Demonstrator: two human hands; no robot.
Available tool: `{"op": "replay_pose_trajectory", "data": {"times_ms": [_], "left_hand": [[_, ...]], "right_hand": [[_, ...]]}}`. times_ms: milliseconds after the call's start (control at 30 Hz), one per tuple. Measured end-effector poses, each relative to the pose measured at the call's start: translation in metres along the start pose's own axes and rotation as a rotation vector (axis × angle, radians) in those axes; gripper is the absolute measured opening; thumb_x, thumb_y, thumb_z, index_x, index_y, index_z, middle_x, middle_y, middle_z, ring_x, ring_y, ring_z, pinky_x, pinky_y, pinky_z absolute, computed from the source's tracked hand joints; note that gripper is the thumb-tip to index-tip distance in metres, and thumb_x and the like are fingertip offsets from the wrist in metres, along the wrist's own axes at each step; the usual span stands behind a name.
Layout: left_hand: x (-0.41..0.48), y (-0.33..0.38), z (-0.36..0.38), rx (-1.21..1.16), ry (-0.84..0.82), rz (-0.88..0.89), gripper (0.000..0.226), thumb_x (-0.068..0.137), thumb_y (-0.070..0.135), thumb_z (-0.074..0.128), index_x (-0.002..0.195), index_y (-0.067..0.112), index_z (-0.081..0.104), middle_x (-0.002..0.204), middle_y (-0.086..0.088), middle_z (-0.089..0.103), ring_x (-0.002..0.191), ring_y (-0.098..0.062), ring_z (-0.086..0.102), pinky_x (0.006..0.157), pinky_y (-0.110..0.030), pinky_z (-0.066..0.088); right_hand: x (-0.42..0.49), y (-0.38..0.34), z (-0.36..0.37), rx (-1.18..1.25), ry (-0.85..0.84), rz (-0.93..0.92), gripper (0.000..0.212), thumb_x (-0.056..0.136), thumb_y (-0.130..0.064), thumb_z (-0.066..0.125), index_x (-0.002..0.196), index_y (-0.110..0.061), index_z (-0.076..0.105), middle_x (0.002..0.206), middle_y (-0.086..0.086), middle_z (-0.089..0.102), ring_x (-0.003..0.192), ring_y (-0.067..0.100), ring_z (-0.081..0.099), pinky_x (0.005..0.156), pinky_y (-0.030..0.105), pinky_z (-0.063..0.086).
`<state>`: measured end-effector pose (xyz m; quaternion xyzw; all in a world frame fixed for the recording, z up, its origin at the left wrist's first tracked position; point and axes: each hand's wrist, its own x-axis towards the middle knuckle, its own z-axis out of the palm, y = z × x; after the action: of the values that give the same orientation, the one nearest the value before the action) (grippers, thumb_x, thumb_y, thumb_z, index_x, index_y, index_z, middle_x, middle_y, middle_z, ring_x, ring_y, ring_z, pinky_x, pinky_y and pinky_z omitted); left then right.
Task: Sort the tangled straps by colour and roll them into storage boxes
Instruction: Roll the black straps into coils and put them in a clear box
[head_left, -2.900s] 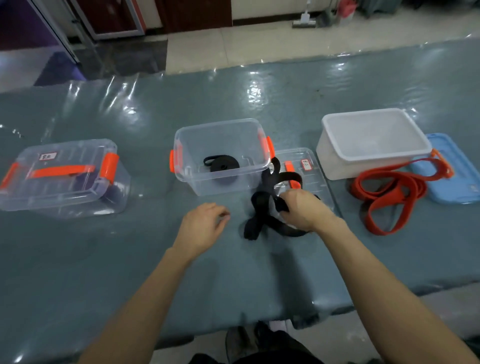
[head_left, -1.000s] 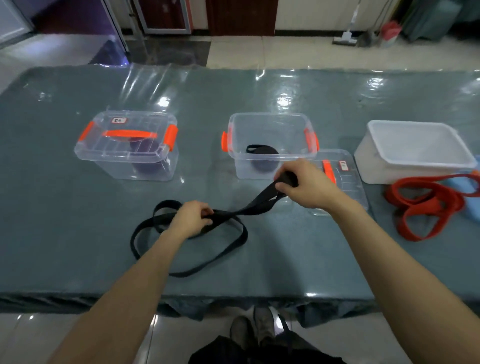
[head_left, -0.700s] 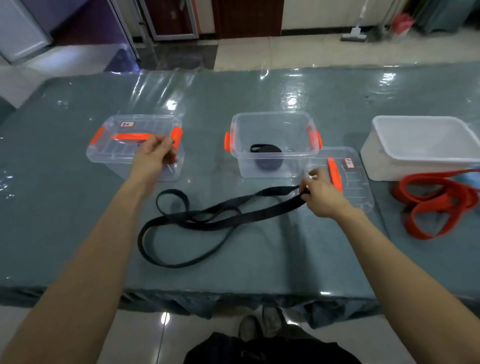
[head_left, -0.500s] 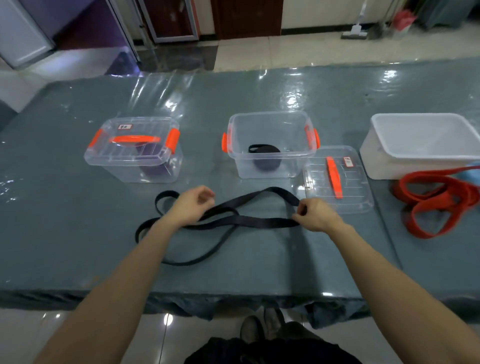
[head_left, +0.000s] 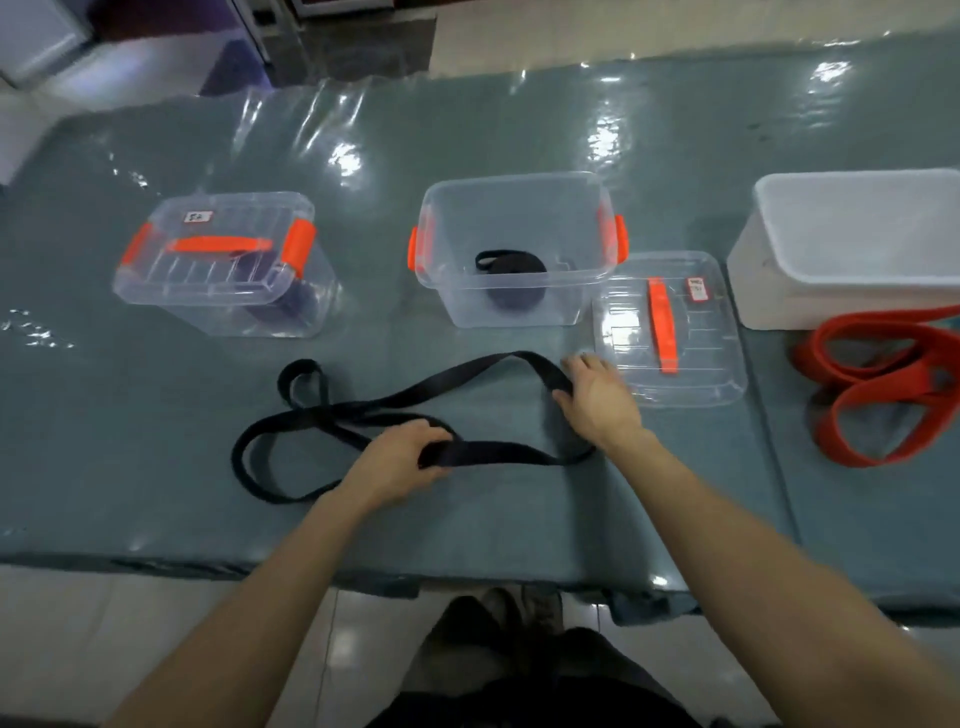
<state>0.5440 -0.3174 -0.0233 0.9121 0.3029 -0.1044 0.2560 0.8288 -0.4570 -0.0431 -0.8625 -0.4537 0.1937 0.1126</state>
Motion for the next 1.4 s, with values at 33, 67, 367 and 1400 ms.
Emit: {"op": "replay_pose_trajectory", "data": {"times_ms": [33, 67, 367, 1400], "left_hand": [[-0.010, -0.002, -0.004, -0.053, 0.015, -0.016, 0.042, 0.095, 0.035, 0.081, 0.135, 0.029, 0.073, 0.124, 0.004, 0.068, 0.116, -0.018, 0.065, 0.101, -0.039, 0.053], [-0.021, -0.004, -0.007, -0.088, 0.029, -0.033, 0.045, 0.095, 0.036, 0.081, 0.139, 0.032, 0.071, 0.127, 0.005, 0.067, 0.118, -0.016, 0.064, 0.102, -0.037, 0.053], [-0.076, -0.047, -0.039, -0.263, -0.065, -0.373, 0.035, 0.089, 0.068, 0.077, 0.100, 0.036, 0.083, 0.079, 0.006, 0.078, 0.071, -0.013, 0.074, 0.075, -0.043, 0.063], [0.022, 0.100, -0.326, -0.602, 0.933, 0.266, 0.021, 0.093, 0.025, 0.082, 0.079, 0.037, 0.072, 0.063, 0.019, 0.063, 0.058, 0.004, 0.051, 0.062, -0.025, 0.044]], "right_hand": [[0.012, -0.010, 0.001, 0.005, -0.023, -0.050, 0.055, 0.104, -0.032, 0.066, 0.152, -0.012, 0.049, 0.151, 0.013, 0.054, 0.141, 0.037, 0.047, 0.114, 0.048, 0.042], [0.023, -0.021, 0.003, 0.007, -0.061, -0.102, 0.063, 0.104, -0.033, 0.067, 0.158, -0.014, 0.043, 0.158, 0.011, 0.050, 0.146, 0.036, 0.043, 0.117, 0.049, 0.040], [0.070, -0.080, 0.028, -0.171, -0.285, -0.231, 0.057, 0.106, -0.053, 0.058, 0.150, -0.017, 0.054, 0.150, 0.014, 0.053, 0.144, 0.036, 0.043, 0.120, 0.056, 0.034], [-0.003, -0.127, -0.324, 0.774, 0.279, -0.375, 0.020, 0.108, -0.021, 0.064, 0.089, -0.014, 0.067, 0.071, 0.002, 0.055, 0.067, 0.016, 0.057, 0.095, 0.059, 0.062]]}}
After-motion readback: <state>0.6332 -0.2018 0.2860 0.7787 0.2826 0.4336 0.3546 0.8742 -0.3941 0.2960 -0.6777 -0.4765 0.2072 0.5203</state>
